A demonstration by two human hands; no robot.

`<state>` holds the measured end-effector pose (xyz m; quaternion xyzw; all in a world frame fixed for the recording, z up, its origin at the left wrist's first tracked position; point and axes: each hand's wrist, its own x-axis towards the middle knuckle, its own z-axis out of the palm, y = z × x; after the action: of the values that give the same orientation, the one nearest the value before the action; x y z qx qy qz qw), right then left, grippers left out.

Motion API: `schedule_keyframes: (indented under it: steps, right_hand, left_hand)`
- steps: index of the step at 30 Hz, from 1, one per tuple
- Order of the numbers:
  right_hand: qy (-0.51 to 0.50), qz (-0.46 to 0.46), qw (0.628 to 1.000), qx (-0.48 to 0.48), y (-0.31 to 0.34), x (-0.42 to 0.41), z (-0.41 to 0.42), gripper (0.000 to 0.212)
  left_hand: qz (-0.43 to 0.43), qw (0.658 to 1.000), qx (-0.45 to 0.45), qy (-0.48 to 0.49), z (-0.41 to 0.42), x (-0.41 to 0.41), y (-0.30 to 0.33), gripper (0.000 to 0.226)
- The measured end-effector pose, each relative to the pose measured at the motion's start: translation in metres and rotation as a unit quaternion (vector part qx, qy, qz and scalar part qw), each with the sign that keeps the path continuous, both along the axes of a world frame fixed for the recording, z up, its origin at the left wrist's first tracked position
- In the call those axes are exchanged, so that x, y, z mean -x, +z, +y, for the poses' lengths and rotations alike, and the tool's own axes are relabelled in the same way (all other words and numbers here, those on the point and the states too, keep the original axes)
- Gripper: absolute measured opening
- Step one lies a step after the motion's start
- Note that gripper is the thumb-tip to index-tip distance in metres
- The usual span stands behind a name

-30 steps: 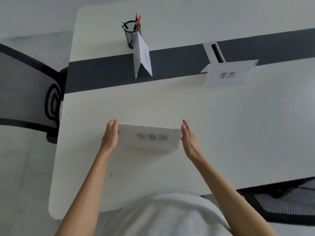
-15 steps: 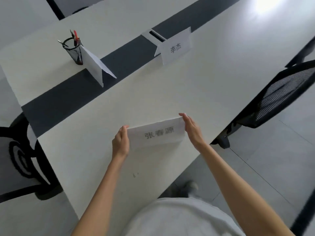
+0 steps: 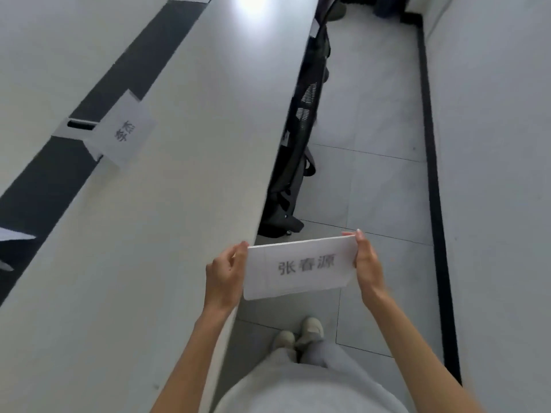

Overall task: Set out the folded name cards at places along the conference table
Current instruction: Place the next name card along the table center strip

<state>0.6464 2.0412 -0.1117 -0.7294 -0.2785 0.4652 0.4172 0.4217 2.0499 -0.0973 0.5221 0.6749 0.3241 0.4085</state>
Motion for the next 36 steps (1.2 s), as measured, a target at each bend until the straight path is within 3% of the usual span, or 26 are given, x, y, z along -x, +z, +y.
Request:
schedule_keyframes:
  steps: [4,8,12,16,23,30,36]
  right_hand:
    - [-0.106,-0.021,0.994,-0.003,0.006,-0.066,-0.018,0.042]
    - [-0.161,-0.041,0.986,-0.002,0.005,-0.131,-0.013,0.051]
    - [-0.192,-0.056,0.980,-0.004,-0.008,-0.204,0.023,0.050]
    - [-0.180,-0.056,0.982,0.001,-0.008,-0.283,0.089,0.039]
    - [-0.079,-0.084,0.993,-0.007,0.016,-0.382,0.229,0.045]
    - [0.042,-0.085,0.995,-0.035,0.016,-0.416,0.406,0.042]
    - [0.147,-0.110,0.982,-0.050,0.013,-0.410,0.570,0.065]
  left_hand:
    - [-0.013,0.992,-0.007,-0.128,0.034,-0.070,0.002,0.061]
    - [-0.017,0.981,-0.010,-0.195,0.078,-0.147,-0.006,0.071]
    - [-0.008,0.973,-0.004,-0.232,0.128,-0.226,-0.017,0.065]
    - [-0.007,0.980,-0.024,-0.200,0.185,-0.301,-0.019,0.070]
    - [-0.022,0.993,-0.016,-0.116,0.285,-0.388,0.009,0.042]
    - [-0.024,1.000,-0.008,-0.009,0.426,-0.413,-0.004,0.037]
    - [-0.019,0.997,-0.035,0.062,0.562,-0.406,-0.009,0.039]
